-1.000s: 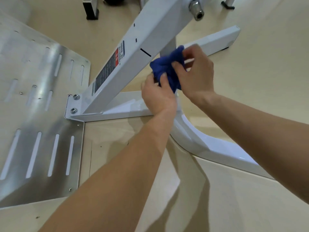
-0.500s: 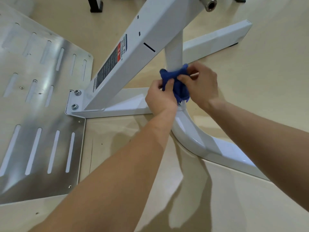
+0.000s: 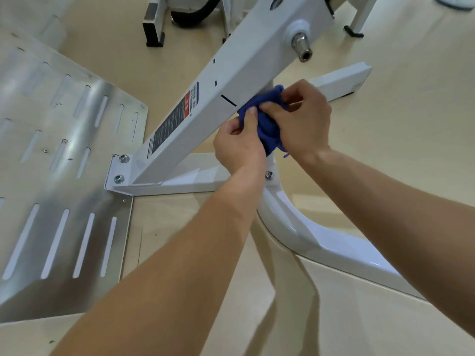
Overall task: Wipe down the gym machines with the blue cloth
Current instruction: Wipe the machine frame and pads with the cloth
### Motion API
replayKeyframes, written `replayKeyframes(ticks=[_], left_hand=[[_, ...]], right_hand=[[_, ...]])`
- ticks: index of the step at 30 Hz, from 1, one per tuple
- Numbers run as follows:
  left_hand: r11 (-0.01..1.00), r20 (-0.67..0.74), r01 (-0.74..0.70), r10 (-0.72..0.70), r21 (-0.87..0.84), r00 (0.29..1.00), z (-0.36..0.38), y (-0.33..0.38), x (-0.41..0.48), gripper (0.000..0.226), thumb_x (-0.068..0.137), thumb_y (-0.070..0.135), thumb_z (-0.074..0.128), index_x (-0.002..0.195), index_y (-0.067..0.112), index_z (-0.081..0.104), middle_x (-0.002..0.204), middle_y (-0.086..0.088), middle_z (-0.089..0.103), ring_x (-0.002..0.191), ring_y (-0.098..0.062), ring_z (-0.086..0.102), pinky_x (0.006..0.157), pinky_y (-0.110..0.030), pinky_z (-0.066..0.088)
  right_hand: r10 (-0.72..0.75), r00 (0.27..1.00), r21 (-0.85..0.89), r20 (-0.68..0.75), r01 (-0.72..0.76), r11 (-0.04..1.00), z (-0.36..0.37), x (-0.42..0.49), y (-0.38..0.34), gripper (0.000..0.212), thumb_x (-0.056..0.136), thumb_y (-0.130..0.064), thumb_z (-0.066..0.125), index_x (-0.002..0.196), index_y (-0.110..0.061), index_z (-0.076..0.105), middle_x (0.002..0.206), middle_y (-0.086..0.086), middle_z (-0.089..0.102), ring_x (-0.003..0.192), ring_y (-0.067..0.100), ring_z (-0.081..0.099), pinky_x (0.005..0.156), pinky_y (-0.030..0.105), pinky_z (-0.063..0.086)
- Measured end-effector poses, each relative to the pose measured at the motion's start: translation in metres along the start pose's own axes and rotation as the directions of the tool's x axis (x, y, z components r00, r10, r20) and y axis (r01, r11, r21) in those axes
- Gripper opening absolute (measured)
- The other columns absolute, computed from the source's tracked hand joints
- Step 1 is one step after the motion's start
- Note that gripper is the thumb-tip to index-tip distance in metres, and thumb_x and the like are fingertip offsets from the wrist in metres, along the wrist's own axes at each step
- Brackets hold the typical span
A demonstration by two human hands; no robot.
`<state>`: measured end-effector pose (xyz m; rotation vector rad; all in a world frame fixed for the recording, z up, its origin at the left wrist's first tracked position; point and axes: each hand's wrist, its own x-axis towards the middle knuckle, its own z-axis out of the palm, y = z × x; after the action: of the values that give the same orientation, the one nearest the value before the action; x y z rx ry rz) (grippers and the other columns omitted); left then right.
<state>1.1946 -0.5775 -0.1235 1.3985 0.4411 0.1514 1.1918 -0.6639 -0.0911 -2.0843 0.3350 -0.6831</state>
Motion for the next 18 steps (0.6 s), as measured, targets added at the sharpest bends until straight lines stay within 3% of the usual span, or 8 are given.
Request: replayKeyframes(ticks=[3, 5, 11, 16, 18], left_hand=[[0.999, 0.005, 0.018, -0.018, -0.030, 1.000, 0.004, 0.002, -0.004, 0.025, 0.086, 0.040, 0.071, 0.082, 0.016, 0.066, 0.081, 0.003, 0.071, 0.074, -0.010, 0.066, 0.068, -0.018, 0.051], [0.999, 0.022, 0.025, -0.024, -0.025, 0.999, 0.003, -0.006, -0.001, 0.022, 0.086, 0.038, 0.071, 0.086, 0.018, 0.064, 0.085, 0.004, 0.070, 0.078, -0.010, 0.066, 0.065, -0.014, 0.048], [0.977, 0.099, 0.013, -0.035, 0.214, 0.994, -0.002, -0.042, 0.007, 0.014, 0.089, 0.030, 0.069, 0.088, 0.019, 0.059, 0.083, 0.011, 0.062, 0.074, -0.006, 0.057, 0.058, -0.007, 0.036], [0.946, 0.127, -0.038, -0.004, 0.322, 0.992, -0.003, -0.067, 0.012, 0.012, 0.088, 0.026, 0.069, 0.089, 0.018, 0.060, 0.084, 0.011, 0.061, 0.078, -0.010, 0.057, 0.068, -0.016, 0.041], [0.933, 0.143, -0.040, -0.013, 0.359, 0.990, -0.004, -0.078, 0.014, 0.012, 0.084, 0.023, 0.071, 0.090, 0.017, 0.062, 0.088, 0.008, 0.065, 0.081, -0.013, 0.061, 0.075, -0.024, 0.049]], right_hand=[[-0.037, 0.999, 0.013, -0.022, 0.037, 0.999, 0.000, 0.003, -0.006, 0.026, 0.073, -0.029, 0.079, 0.084, -0.013, 0.062, 0.077, -0.007, 0.066, 0.073, 0.008, 0.062, 0.068, 0.017, 0.049], [-0.024, 0.999, 0.014, 0.026, 0.024, 1.000, 0.001, 0.001, 0.001, 0.025, 0.077, -0.025, 0.077, 0.088, -0.011, 0.060, 0.080, -0.007, 0.065, 0.074, 0.009, 0.060, 0.066, 0.013, 0.047], [0.047, 0.986, -0.103, 0.157, -0.031, 0.994, 0.006, -0.011, 0.047, 0.020, 0.081, -0.023, 0.071, 0.086, -0.014, 0.055, 0.082, -0.002, 0.062, 0.079, 0.016, 0.060, 0.066, 0.022, 0.050], [0.019, 0.974, -0.210, 0.228, 0.030, 0.977, 0.012, -0.012, 0.076, 0.016, 0.080, -0.014, 0.067, 0.084, -0.011, 0.052, 0.080, -0.003, 0.058, 0.073, 0.011, 0.054, 0.059, 0.014, 0.041], [0.050, 0.960, -0.311, 0.277, 0.041, 0.950, 0.013, -0.013, 0.091, 0.015, 0.080, -0.014, 0.068, 0.084, -0.009, 0.054, 0.078, 0.000, 0.059, 0.072, 0.015, 0.057, 0.056, 0.018, 0.042]])
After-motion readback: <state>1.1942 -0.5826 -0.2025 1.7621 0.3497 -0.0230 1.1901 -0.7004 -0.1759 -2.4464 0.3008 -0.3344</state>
